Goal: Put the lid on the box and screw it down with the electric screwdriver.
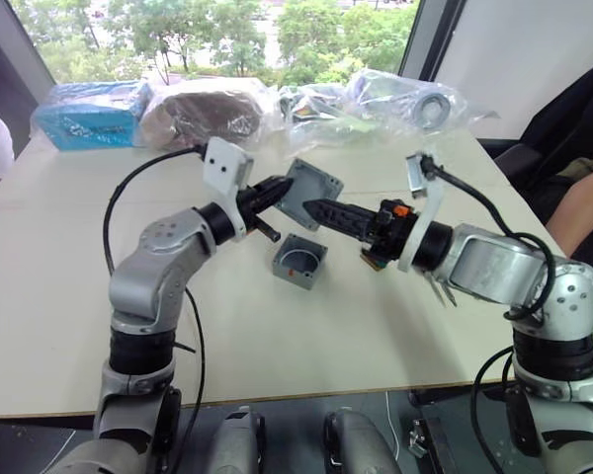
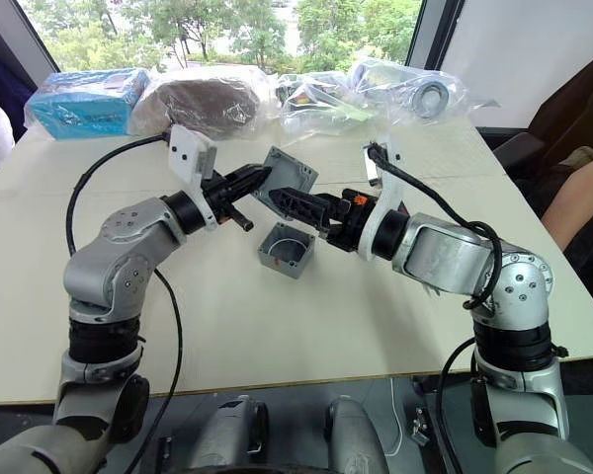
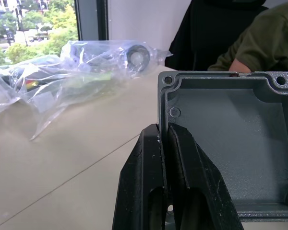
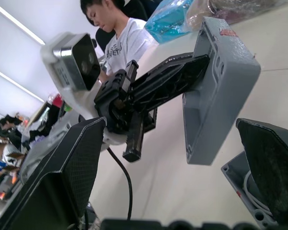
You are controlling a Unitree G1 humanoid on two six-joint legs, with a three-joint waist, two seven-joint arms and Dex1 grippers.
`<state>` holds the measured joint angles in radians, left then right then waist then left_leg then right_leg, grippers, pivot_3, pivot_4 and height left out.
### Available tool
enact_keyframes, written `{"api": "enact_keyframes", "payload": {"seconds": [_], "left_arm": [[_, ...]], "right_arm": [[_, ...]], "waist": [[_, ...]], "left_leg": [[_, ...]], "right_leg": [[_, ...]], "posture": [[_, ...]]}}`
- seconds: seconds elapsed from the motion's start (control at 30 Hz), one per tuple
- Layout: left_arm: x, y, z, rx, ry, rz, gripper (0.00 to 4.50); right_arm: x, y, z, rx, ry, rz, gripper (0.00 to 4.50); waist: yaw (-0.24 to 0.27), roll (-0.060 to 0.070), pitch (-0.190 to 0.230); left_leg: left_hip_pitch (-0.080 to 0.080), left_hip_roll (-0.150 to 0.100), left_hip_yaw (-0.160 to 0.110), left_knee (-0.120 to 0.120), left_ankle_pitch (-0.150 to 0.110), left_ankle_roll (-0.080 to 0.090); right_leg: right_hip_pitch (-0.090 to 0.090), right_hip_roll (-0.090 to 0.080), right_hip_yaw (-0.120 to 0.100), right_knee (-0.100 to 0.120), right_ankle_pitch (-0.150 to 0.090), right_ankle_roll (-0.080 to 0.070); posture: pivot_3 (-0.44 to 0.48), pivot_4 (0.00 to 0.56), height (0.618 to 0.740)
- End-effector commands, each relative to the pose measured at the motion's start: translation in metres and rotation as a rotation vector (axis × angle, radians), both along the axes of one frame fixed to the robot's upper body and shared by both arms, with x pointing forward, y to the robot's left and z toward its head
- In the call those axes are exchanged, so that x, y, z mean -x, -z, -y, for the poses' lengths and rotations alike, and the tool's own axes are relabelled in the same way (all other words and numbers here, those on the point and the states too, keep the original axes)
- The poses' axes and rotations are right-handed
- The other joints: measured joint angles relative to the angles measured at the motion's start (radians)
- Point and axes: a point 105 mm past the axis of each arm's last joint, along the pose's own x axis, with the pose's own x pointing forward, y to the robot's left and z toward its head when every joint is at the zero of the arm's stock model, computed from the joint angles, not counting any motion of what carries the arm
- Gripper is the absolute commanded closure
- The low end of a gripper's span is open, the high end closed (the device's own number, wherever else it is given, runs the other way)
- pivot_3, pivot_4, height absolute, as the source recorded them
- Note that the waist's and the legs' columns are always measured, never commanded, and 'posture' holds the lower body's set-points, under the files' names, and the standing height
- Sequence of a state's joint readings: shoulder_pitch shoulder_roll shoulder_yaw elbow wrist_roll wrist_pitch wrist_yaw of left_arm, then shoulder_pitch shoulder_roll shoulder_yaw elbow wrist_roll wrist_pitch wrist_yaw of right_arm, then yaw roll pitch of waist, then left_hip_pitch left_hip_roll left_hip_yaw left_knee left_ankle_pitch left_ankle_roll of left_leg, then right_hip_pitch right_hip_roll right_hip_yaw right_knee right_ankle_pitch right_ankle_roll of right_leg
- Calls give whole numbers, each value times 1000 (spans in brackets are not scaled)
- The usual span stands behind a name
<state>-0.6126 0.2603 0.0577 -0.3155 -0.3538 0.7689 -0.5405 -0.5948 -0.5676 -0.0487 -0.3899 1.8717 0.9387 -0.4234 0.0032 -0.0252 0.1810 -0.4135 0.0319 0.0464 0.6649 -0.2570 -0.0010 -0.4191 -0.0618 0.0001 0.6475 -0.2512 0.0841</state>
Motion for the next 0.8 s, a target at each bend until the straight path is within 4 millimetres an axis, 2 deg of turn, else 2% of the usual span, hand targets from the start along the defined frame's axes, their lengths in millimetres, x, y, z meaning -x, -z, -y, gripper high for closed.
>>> {"api": "enact_keyframes", "payload": {"seconds": [0.03,0.17,0.2,0.33,0.4,0.43,0.53,0.63,0.7,0.73,0.8], "left_arm": [[4,-11,1,8,11,58,4500],[5,-10,2,7,9,53,4500],[5,-10,2,6,8,53,4500],[6,-7,1,2,4,44,4500],[6,-6,1,-2,6,40,4500],[7,-4,0,-9,8,34,4500],[10,5,0,-37,40,-7,4500],[19,14,-2,-81,109,-58,3601],[25,16,-8,-112,145,-71,2835],[27,16,-13,-135,162,-75,2325],[29,16,-26,-203,194,-73,1786]], "right_arm": [[4,-15,-4,-27,-13,42,486],[3,-14,-5,-26,-14,45,1637],[4,-15,-5,-28,-16,47,2096],[4,-16,-5,-38,-17,53,3379],[4,-17,-5,-43,-17,59,4192],[4,-18,-5,-48,-16,61,4349],[3,-22,-4,-57,-8,76,4349],[1,-27,-1,-21,0,141,4349],[1,-30,0,71,10,242,4349],[2,-28,0,160,9,317,4349],[6,-20,-2,380,-17,505,4349]], "waist": [[0,0,0],[1,0,0],[0,0,0],[1,0,0],[0,0,0],[0,0,0],[-1,0,0],[-7,0,0],[-12,0,0],[-13,1,0],[-14,2,1]], "left_leg": [[0,0,0,0,0,0],[-2,0,0,0,0,0],[-2,0,0,0,0,0],[-4,0,0,0,0,0],[-5,0,0,0,0,0],[-6,0,0,0,0,0],[-6,0,-1,0,0,0],[-6,0,-1,0,0,0],[-7,1,-1,0,0,0],[-7,1,-1,0,0,0],[-10,0,-1,1,0,0]], "right_leg": [[0,0,0,0,0,0],[-1,0,0,0,0,0],[-2,0,0,0,0,0],[-3,0,0,0,0,0],[-4,0,0,0,0,0],[-5,0,0,0,0,0],[-6,0,0,0,0,0],[-6,1,0,0,0,0],[-6,1,-1,0,0,0],[-6,1,-1,0,0,0],[-9,0,-1,0,0,0]], "posture": [[0,150,740],[0,150,740],[0,150,740],[0,150,740],[0,150,740],[0,150,740],[0,150,740],[0,150,740],[0,150,740],[0,150,740],[0,150,740]]}}
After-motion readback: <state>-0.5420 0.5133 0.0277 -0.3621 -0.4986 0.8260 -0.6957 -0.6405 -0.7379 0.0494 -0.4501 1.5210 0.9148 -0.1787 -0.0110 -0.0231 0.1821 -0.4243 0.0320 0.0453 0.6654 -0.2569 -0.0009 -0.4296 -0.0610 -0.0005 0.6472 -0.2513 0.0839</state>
